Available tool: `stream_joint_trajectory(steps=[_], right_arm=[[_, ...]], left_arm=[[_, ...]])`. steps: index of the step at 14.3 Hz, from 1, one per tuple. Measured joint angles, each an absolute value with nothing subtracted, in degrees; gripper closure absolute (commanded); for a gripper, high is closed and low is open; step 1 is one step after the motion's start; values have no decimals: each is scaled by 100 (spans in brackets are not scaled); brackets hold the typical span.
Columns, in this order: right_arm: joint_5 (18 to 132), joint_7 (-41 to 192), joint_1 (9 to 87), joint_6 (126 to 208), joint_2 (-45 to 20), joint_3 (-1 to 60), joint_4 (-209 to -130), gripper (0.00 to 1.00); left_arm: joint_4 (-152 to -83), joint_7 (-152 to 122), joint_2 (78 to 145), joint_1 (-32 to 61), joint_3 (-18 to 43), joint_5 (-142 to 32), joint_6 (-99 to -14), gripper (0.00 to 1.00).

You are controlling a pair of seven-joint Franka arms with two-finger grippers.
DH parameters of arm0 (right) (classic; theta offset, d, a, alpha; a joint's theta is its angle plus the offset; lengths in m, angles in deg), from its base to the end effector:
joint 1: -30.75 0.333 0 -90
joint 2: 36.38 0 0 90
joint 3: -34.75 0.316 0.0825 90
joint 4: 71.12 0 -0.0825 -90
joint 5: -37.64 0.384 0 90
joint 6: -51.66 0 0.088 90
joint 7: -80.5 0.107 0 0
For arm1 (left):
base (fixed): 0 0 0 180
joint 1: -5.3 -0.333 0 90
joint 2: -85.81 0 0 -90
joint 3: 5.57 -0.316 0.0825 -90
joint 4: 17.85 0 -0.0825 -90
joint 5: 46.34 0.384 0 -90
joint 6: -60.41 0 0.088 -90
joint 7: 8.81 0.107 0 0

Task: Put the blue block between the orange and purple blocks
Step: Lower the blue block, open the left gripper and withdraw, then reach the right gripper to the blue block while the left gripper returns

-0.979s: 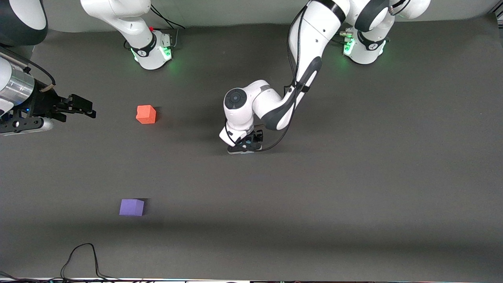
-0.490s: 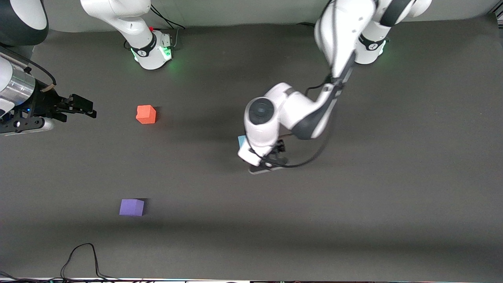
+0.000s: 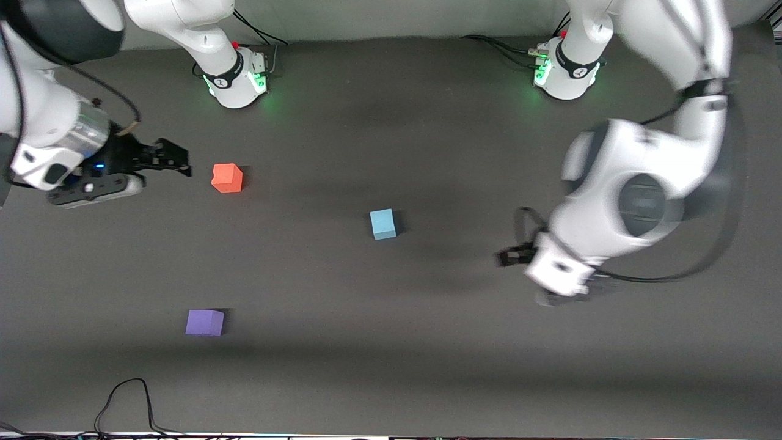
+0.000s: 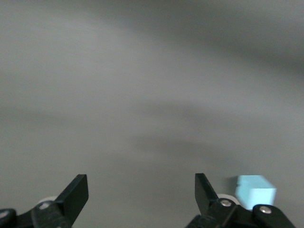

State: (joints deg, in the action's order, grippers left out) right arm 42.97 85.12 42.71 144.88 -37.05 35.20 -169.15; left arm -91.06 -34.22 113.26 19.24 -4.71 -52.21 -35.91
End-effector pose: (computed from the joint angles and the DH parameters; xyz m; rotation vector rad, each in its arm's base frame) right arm 0.5354 0.1275 0.5699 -3.0518 -0.1946 0.1303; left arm 0.6664 -0.1841 0.4727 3.0458 0.3083 -0.1659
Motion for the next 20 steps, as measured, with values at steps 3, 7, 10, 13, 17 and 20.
stream_joint_trajectory(steps=[3, 7, 10, 13, 17, 20], right_arm=[[4313, 9602, 5091, 14640, -3346, 3533, -16564, 0], [4342, 11007, 6118, 14873, -2446, 3548, -15681, 0], [4520, 11798, 6596, 15049, -1763, 3551, -15122, 0], [4557, 11894, 6747, 15102, -1414, 3551, -14884, 0], [4557, 11896, 6882, 15739, -1260, 3551, -15299, 0], [4557, 11896, 6969, 16701, -1179, 3550, -16054, 0]], left_arm=[[-9856, -2007, 10768, 1011, -480, -5166, -3536, 0], [-10503, -1333, 10080, 592, -488, -4839, -3500, 0], [-10744, -1292, 9615, 591, -482, -4727, -3397, 0], [-11107, -1282, 9155, 591, -494, -4578, -3385, 0], [-11335, -1199, 8822, 589, -529, -4545, -3379, 0], [-11338, -1184, 8745, 591, -518, -4546, -3322, 0]])
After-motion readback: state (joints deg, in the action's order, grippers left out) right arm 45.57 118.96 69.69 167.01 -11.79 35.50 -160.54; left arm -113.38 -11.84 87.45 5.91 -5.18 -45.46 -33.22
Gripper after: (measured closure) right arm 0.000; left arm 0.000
